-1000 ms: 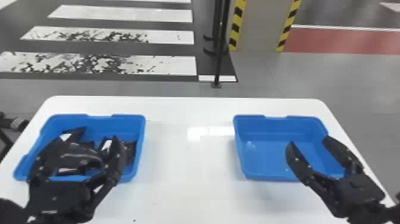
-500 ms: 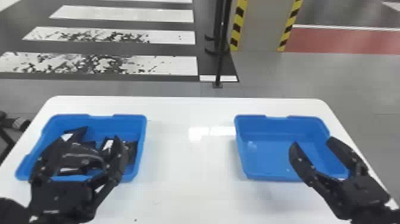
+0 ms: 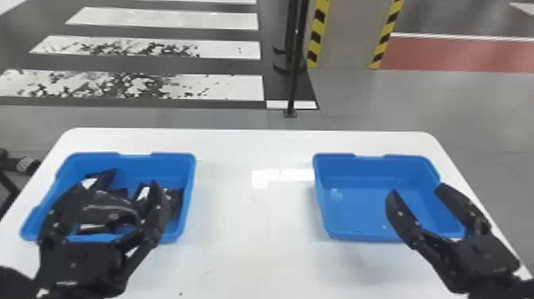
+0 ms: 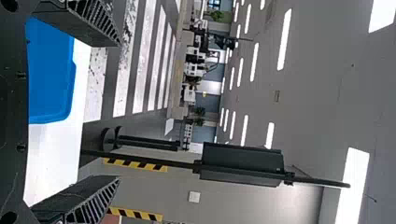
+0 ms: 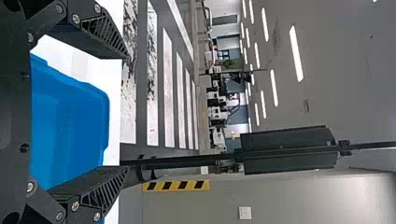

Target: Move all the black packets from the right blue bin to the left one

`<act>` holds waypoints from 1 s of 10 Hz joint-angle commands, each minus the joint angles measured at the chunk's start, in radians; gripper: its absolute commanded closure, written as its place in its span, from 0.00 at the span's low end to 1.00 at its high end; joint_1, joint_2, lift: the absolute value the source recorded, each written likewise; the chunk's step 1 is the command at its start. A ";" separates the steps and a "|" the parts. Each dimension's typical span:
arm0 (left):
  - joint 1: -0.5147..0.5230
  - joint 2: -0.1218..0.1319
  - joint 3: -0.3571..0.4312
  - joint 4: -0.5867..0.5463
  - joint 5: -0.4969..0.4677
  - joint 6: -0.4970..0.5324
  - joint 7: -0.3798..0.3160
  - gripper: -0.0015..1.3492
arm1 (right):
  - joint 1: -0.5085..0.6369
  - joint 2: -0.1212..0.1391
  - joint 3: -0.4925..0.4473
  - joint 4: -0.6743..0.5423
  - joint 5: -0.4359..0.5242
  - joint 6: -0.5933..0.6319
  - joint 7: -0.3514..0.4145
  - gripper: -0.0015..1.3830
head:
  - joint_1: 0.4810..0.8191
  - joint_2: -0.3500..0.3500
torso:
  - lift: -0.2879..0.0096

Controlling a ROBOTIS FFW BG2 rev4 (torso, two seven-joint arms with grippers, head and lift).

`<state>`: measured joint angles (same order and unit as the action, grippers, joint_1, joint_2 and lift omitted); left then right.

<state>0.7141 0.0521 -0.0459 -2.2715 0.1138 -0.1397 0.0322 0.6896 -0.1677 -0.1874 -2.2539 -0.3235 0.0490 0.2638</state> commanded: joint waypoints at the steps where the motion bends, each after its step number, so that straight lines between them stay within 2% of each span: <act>1: 0.000 0.000 0.000 0.000 0.002 -0.008 0.000 0.00 | 0.000 0.000 0.000 0.000 -0.002 0.000 0.000 0.14 | 0.63 0.41 | 0.50; 10: -0.002 0.002 -0.002 0.000 0.010 -0.017 0.000 0.00 | 0.007 -0.001 -0.002 -0.003 -0.012 -0.020 0.000 0.14 | 0.63 0.41 | 0.50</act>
<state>0.7125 0.0530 -0.0462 -2.2715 0.1236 -0.1570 0.0322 0.6970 -0.1686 -0.1890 -2.2570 -0.3328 0.0351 0.2637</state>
